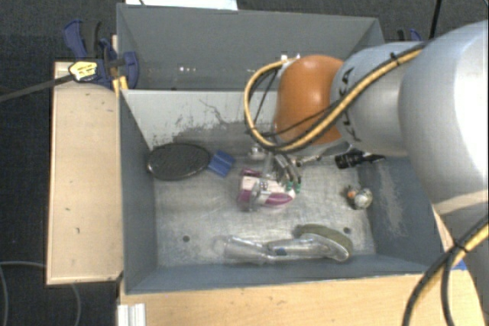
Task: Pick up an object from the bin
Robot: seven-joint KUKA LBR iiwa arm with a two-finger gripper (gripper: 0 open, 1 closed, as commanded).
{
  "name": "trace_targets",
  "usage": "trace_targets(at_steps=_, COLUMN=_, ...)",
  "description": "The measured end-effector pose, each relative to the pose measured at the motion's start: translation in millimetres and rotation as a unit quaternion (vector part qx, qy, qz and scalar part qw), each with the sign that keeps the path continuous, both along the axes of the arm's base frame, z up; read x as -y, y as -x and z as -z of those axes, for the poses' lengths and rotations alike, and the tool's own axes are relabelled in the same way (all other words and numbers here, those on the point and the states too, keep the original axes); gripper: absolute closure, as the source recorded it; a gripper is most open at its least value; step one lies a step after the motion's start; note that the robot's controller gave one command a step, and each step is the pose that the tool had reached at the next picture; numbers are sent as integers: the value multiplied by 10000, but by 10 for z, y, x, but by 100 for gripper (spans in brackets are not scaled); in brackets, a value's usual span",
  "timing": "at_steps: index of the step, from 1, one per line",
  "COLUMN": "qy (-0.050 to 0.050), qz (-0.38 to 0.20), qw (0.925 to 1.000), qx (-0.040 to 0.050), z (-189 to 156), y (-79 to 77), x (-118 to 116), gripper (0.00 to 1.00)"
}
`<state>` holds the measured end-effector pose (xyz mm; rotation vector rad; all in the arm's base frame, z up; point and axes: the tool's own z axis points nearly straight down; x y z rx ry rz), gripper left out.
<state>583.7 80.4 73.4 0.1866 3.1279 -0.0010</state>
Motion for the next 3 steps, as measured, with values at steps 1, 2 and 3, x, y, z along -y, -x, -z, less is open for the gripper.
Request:
trace_targets(at_steps=1, qy=-11, qz=22, qw=10000, qx=36, z=-19, y=-17, x=8, gripper=100)
trace_targets(at_steps=2, qy=-16, qz=31, qw=10000, qx=7, z=-882, y=-43, x=7, gripper=100)
trace_targets(at_steps=3, qy=-15, qz=32, qw=10000, qx=-9, z=-1233, y=-56, x=4, gripper=100)
